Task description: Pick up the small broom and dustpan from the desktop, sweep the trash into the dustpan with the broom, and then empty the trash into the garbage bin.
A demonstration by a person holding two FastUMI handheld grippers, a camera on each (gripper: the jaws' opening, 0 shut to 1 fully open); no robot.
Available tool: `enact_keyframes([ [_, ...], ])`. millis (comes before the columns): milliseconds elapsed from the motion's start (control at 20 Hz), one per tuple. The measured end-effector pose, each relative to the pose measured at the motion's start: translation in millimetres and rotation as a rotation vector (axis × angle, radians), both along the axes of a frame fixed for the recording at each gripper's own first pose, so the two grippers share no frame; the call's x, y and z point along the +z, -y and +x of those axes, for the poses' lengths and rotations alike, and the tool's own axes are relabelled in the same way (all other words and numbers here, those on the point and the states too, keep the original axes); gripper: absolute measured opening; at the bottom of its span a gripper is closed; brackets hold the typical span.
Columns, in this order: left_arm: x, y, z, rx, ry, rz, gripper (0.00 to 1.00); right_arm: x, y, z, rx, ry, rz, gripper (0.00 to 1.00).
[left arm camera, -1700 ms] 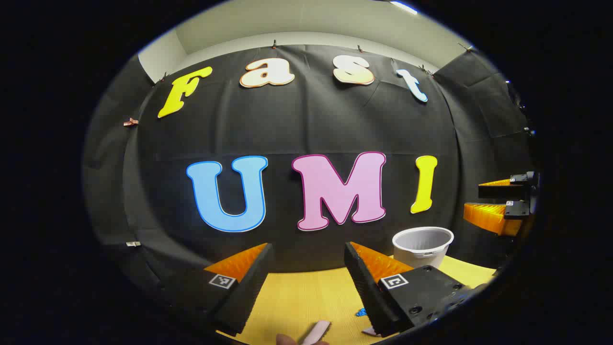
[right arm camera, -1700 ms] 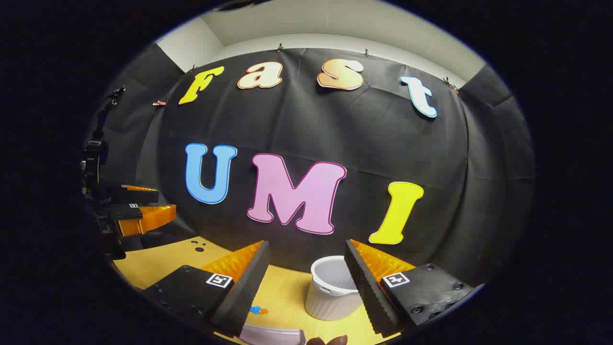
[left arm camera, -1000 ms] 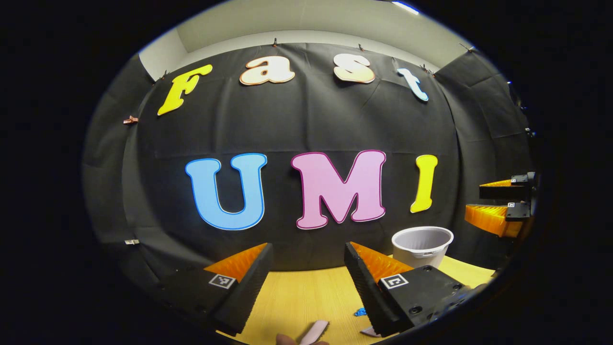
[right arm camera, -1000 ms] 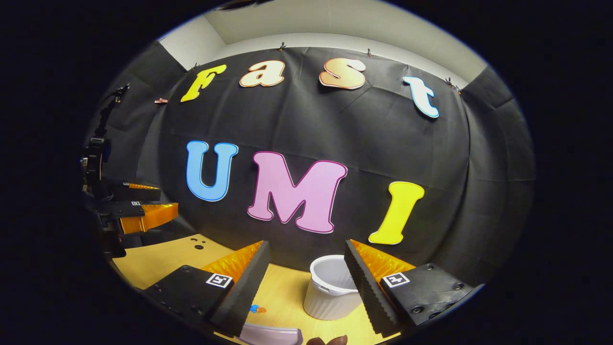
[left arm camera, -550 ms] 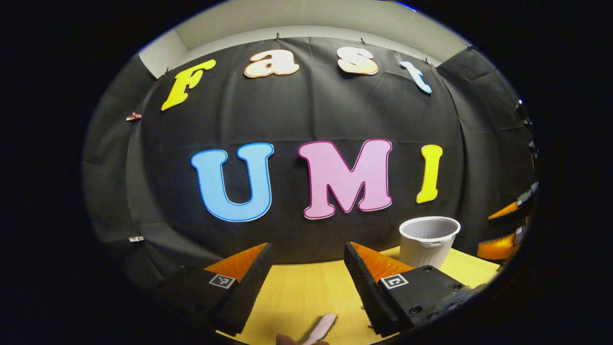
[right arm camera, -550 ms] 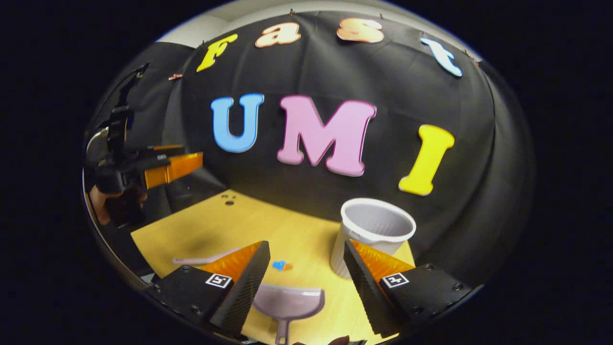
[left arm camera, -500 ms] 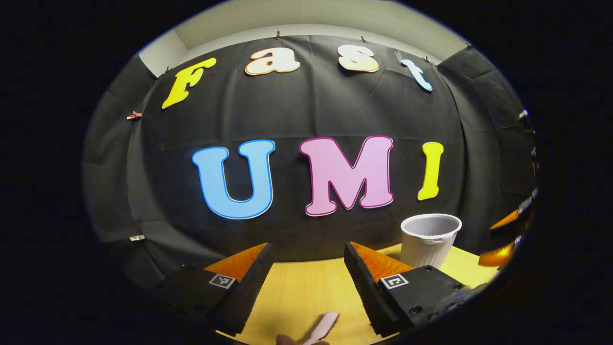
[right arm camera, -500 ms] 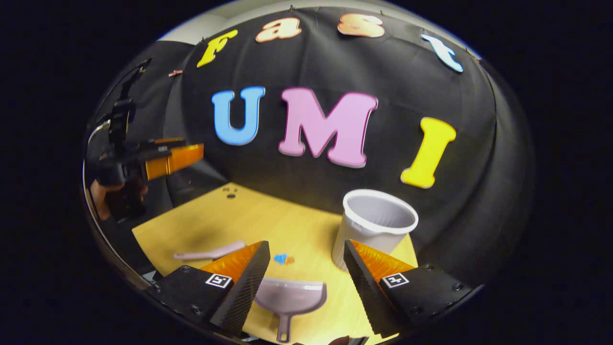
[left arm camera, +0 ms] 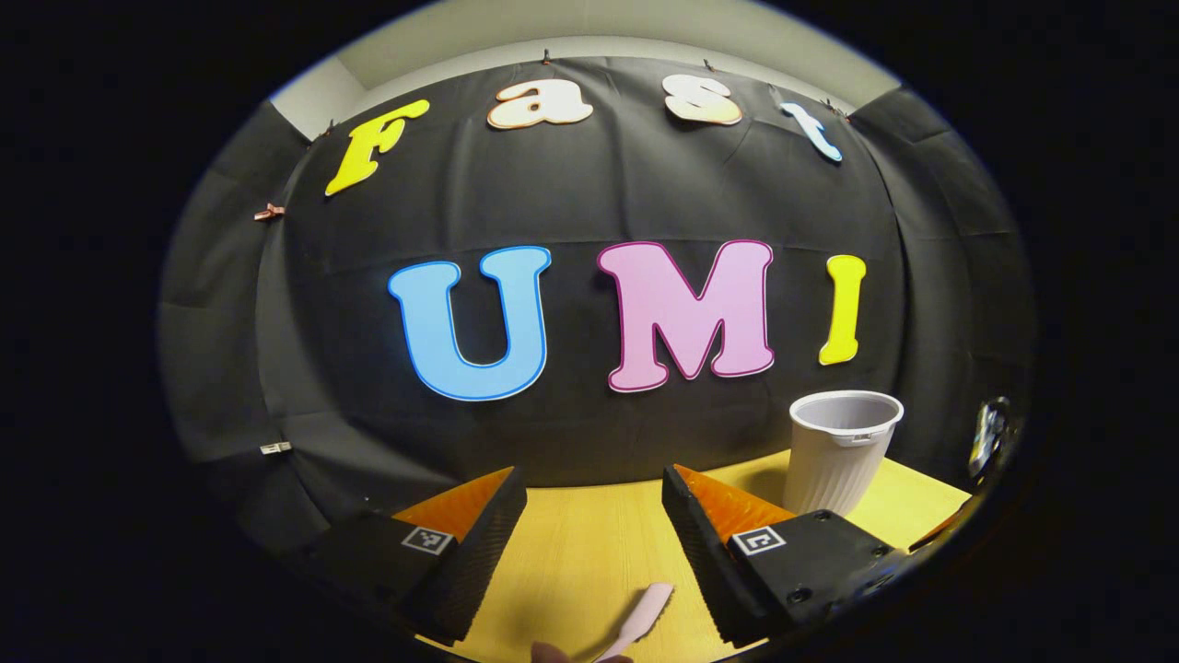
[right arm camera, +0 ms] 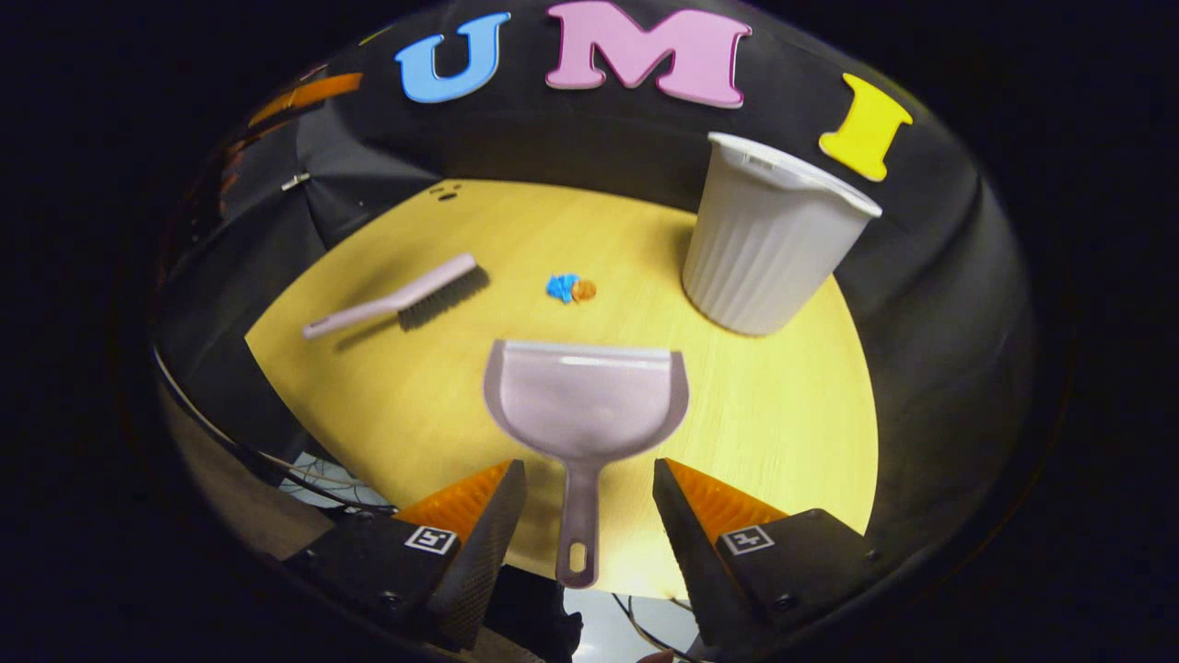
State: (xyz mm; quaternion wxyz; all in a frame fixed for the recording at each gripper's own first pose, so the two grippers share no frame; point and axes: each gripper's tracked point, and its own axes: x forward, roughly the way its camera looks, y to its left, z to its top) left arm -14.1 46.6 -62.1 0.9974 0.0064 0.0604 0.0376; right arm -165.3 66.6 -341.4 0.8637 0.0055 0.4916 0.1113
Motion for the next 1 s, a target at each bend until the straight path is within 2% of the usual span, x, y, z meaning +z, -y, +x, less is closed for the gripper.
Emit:
enact_keyframes([
  [200, -2.5, -6.5, -5.4, 0.015, 0.003, 0.013, 0.94, -48.1, -6.6, -3.8, -0.023, -0.122, 0.003, 0.77],
  [400, -4.8, -11.6, -9.1, 0.035, -0.001, 0.012, 0.94, -83.9, -15.6, 3.0, -0.062, -0.216, 0.029, 0.77],
  [450, -6.0, -12.3, -9.7, 0.04, -0.002, 0.012, 0.94, -88.3, -14.8, 4.8, -0.075, -0.234, 0.027, 0.74],
  [550, -8.9, -12.8, -11.0, 0.046, -0.011, 0.018, 0.94, -96.0, -18.4, 10.1, -0.09, -0.259, 0.035, 0.61],
  [650, -12.1, -13.1, -13.1, 0.051, -0.018, 0.019, 0.94, -99.3, -20.5, 16.9, -0.068, -0.254, 0.021, 0.58],
  [750, -16.8, -15.8, -14.3, 0.067, -0.031, 0.016, 0.94, -97.3, -22.4, 18.9, -0.048, -0.255, 0.015, 0.66],
  [900, -31.9, -19.0, -16.4, 0.079, -0.067, 0.016, 0.93, -98.8, -23.7, 22.4, -0.056, -0.262, 0.014, 0.5],
  [950, -38.2, -21.3, -17.4, 0.079, -0.087, 0.018, 0.93, -98.6, -24.3, 25.7, -0.053, -0.257, 0.012, 0.38],
  [1000, -47.7, -23.1, -18.5, 0.075, -0.109, 0.019, 0.94, -98.1, -25.0, 28.6, -0.048, -0.239, 0.019, 0.38],
])
